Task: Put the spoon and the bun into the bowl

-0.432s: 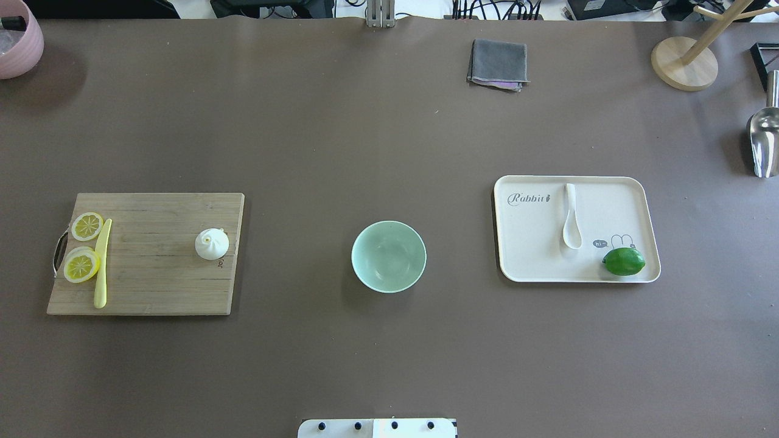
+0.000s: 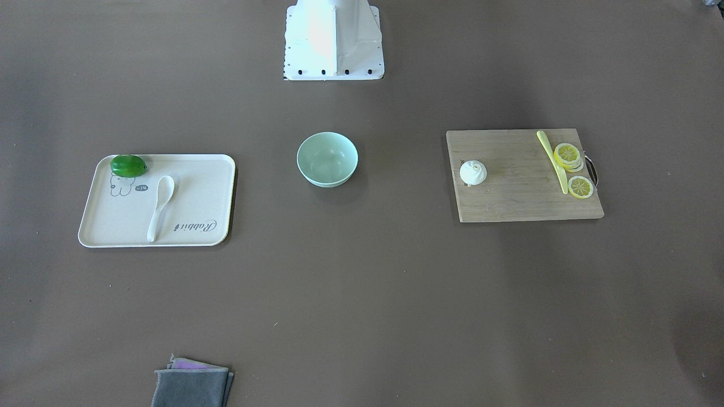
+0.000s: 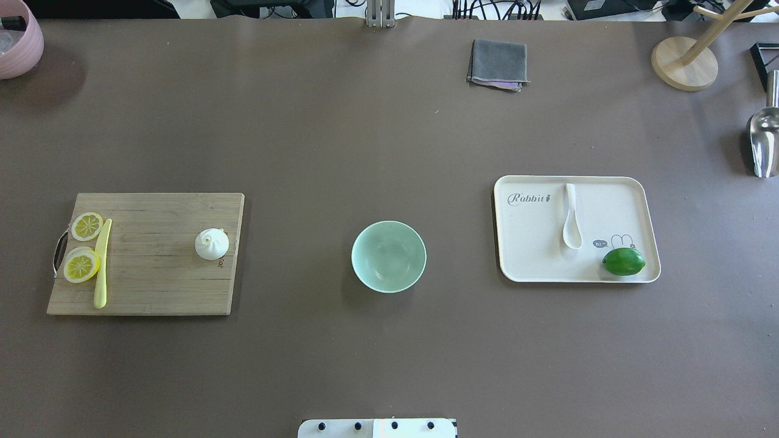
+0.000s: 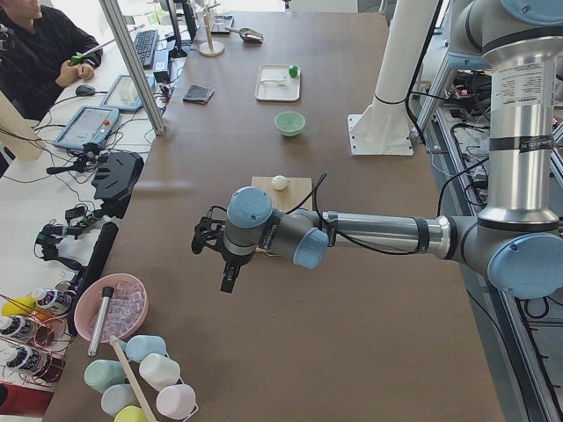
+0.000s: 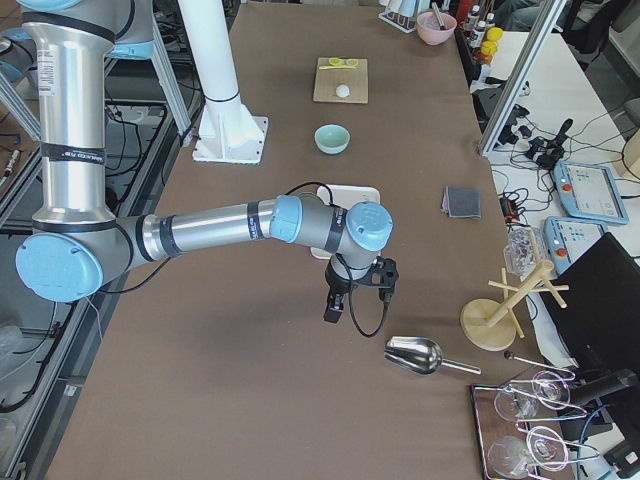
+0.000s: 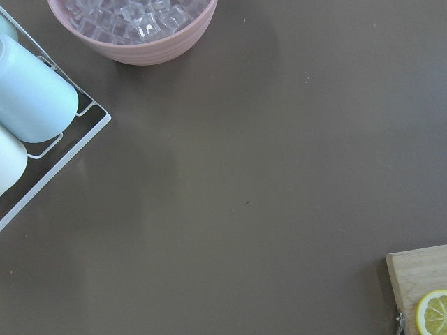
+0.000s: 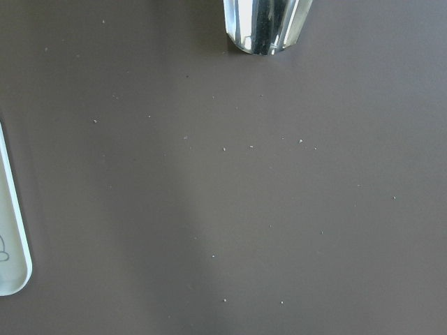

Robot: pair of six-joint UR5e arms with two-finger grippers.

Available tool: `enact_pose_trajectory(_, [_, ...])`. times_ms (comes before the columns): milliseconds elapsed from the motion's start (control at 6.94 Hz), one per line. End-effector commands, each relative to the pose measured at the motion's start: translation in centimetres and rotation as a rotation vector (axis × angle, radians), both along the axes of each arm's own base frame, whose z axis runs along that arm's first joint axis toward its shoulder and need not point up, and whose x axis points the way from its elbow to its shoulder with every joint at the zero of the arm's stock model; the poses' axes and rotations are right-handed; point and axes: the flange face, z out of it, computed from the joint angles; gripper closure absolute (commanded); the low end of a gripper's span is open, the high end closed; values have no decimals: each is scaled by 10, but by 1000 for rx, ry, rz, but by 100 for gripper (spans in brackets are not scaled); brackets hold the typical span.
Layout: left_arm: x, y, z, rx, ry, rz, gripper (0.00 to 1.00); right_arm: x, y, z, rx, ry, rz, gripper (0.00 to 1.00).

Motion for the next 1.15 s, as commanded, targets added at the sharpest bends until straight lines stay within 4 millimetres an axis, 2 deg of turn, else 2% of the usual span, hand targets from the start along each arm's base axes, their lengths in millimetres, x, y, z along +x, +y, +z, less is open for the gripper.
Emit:
enact_pose_trajectory(0, [0, 1, 1, -3, -2, -1, 2, 0, -1, -3, 4, -1, 2, 0])
enact_pose_trajectory(1009, [-3, -5, -3, -6, -36, -15, 2, 0, -3, -7, 8, 5, 7, 0])
